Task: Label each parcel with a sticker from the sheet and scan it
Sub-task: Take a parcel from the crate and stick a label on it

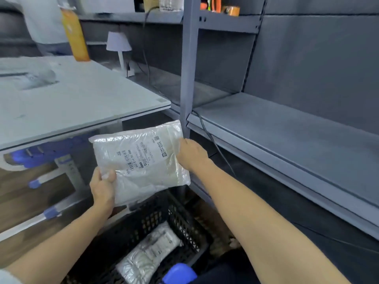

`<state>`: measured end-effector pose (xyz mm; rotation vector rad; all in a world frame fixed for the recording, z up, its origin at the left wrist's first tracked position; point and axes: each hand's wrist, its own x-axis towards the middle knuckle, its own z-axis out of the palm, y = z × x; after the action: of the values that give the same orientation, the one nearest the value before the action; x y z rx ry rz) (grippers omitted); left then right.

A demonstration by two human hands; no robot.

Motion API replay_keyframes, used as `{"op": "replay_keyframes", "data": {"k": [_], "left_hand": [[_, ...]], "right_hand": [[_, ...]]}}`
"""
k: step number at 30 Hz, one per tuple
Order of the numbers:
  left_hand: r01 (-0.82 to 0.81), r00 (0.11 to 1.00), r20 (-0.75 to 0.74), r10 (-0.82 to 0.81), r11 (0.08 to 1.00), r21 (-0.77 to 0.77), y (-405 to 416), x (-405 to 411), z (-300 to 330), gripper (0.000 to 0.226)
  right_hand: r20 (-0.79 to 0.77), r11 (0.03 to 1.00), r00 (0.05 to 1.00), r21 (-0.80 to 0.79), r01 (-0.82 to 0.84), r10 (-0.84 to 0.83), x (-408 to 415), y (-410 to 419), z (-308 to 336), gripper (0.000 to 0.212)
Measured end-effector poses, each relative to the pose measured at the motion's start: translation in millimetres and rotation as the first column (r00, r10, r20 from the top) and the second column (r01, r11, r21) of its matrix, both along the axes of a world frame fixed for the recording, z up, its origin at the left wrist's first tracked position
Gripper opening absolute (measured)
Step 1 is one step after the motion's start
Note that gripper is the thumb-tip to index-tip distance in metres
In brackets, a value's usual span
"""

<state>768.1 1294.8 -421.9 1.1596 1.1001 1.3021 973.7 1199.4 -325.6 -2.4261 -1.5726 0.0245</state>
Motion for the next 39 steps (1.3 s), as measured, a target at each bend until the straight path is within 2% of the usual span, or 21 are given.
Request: {"op": "replay_keyframes", "data": {"k": [3,6,10,12,18,20,24,27,30,32,34,37,39], "left_hand": [[-0.010,0.998,0.055,0.005,0.996,0.088,9,10,46,0.030],[0.033,0.990,0.132,-0.056,0.985,0.169,15,28,93,0.019],[0.115,0.968,0.187,-0.169,0.956,0.271,6,73,153,0.031],[0.153,0.946,0.231,-0.230,0.939,0.308,-2,98,178,0.030],[0.305,0.897,0.177,-0.406,0.856,0.417,-39,179,223,0.013],[0.377,0.865,0.158,-0.477,0.824,0.423,-54,208,230,0.014],[0.550,0.762,0.089,-0.641,0.715,0.432,-91,263,237,0.019],[0.655,0.692,0.022,-0.722,0.640,0.402,-119,296,243,0.023],[0.713,0.635,-0.084,-0.768,0.541,0.447,-141,318,256,0.019],[0.743,0.585,-0.131,-0.800,0.464,0.482,-154,328,267,0.017],[0.762,0.562,-0.190,-0.805,0.415,0.496,-164,336,275,0.019],[0.715,0.665,-0.340,-0.665,0.433,0.549,-177,345,286,0.036],[0.612,0.751,-0.281,-0.598,0.469,0.637,-187,344,291,0.050]], "right_hand": [[0.077,0.993,0.997,0.113,-0.016,0.007,7,-7,44,0.032],[0.124,0.975,0.992,0.223,-0.002,-0.027,20,-20,87,0.029],[0.042,0.931,0.994,0.355,0.080,-0.102,46,-49,133,0.024],[0.060,0.909,0.987,0.401,0.113,-0.149,60,-65,151,0.027],[0.060,0.826,0.929,0.481,0.293,-0.365,114,-118,181,0.031],[0.084,0.785,0.888,0.510,0.351,-0.452,136,-140,184,0.039],[0.092,0.700,0.787,0.528,0.481,-0.611,172,-190,189,0.085],[0.163,0.723,0.763,0.487,0.490,-0.626,193,-229,200,0.105],[0.226,0.738,0.734,0.446,0.506,-0.640,204,-263,214,0.115],[0.198,0.729,0.734,0.438,0.526,-0.649,207,-281,223,0.113],[0.132,0.730,0.766,0.437,0.525,-0.629,208,-296,229,0.100],[-0.095,0.693,0.834,0.509,0.510,-0.544,203,-313,233,0.055],[-0.206,0.602,0.834,0.607,0.519,-0.512,198,-318,231,0.043]]}}
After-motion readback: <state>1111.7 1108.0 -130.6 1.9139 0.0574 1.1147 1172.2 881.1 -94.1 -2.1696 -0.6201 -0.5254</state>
